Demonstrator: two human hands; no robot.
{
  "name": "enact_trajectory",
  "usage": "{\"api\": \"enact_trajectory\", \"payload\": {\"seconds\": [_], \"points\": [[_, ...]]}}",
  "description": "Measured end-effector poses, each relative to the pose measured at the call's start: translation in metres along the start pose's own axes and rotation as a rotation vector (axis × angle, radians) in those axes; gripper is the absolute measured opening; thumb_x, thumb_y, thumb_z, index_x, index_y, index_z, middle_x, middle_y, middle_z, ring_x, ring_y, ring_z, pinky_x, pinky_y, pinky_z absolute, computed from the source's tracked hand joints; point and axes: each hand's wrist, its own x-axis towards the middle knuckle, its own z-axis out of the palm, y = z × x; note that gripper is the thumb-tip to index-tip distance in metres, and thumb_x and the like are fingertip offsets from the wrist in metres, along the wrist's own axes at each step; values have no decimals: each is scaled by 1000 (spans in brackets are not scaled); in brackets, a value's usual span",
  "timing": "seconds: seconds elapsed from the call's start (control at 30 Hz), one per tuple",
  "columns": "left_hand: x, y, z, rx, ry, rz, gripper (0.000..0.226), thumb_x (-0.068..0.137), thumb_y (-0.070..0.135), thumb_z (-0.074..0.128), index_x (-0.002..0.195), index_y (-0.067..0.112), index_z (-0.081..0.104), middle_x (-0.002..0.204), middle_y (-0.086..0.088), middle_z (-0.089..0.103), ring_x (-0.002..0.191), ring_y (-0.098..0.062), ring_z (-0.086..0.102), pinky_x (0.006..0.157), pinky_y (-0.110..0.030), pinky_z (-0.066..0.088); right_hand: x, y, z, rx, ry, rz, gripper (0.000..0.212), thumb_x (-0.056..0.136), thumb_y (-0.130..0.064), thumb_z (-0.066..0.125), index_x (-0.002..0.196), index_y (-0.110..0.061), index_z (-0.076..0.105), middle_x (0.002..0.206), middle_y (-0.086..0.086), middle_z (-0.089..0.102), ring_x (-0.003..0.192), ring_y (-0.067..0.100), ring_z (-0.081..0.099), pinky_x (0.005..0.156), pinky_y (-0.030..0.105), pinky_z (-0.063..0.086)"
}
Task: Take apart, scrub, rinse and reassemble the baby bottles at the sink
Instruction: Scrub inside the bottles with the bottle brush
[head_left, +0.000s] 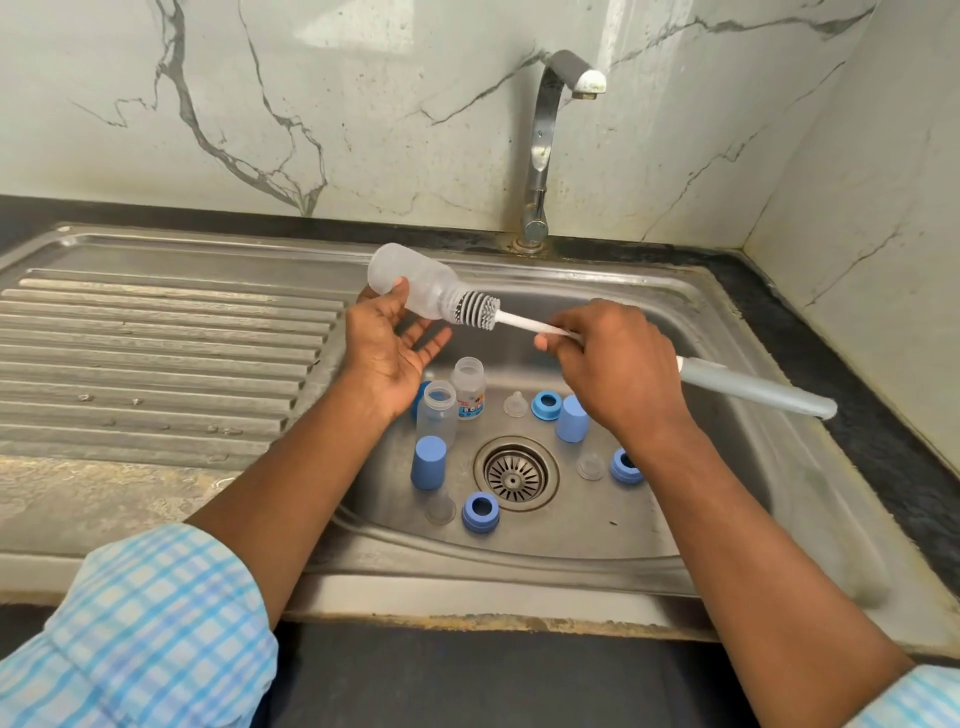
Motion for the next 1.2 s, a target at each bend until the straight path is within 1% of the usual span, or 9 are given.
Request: {"api": "enact_trajectory", "payload": {"seconds": [0.07,0.27,0.33,0.4,0.53,0.73,0.87,1.0,1.2], "points": [[0,0,-1,-8,11,-25,39,100,15,48,138,20,49,127,-12,64,110,-31,65,78,-42,56,-1,-3,-1,4,42,-7,25,90,-39,69,110,-25,67,97,0,70,91,27,64,70,34,45],[0,3,-2,-46,20,-18,42,99,7,42,137,23,46,122,-17,64,103,-33,68,70,-44,59,-1,-6,4,-99,122,-69,10,92,-29,63,100,-25,63,90,0,71,85,27,63,66,34,41],[-4,0,1,-61,16,-13,36,99,12,50,134,20,47,118,-15,65,94,-29,71,67,-41,60,-2,-7,4,-95,121,-80,10,92,-29,62,100,-25,65,89,1,71,85,28,63,66,34,41],[-7,-3,5,-37,32,23,48,94,20,64,137,18,41,121,-12,61,90,-24,69,64,-38,60,-3,-11,4,-102,118,-108,12,92,-30,62,101,-23,67,88,2,70,84,29,63,65,33,37],[-11,-9,10,-60,31,37,54,88,13,71,131,20,40,123,-10,58,91,-22,67,60,-34,59,-5,-15,3,-126,80,-140,16,95,-31,59,103,-21,68,88,5,69,84,30,62,66,33,37],[-22,-25,18,-79,-145,3,57,91,5,63,142,13,38,121,-15,54,92,-24,66,63,-39,60,-6,-18,10,-43,14,-88,22,96,-36,57,99,-17,67,90,7,67,86,32,60,68,34,37],[-23,-27,20,-36,-208,0,47,92,2,60,131,17,40,122,-16,54,95,-30,65,66,-44,61,-4,-19,15,-11,-65,-23,28,99,-38,52,89,-14,64,84,7,64,80,34,58,65,35,39],[-9,-12,13,-28,-48,82,45,91,2,62,127,19,40,122,-12,52,103,-31,61,67,-48,61,-1,-21,15,50,-158,-39,34,101,-39,48,78,-17,59,70,3,56,67,29,54,59,35,39],[1,-7,8,-77,142,100,54,90,1,64,136,11,36,122,-14,54,104,-32,62,73,-54,60,-3,-23,8,-15,-126,-94,28,98,-41,55,98,-18,71,79,4,63,72,26,58,63,34,44]]}}
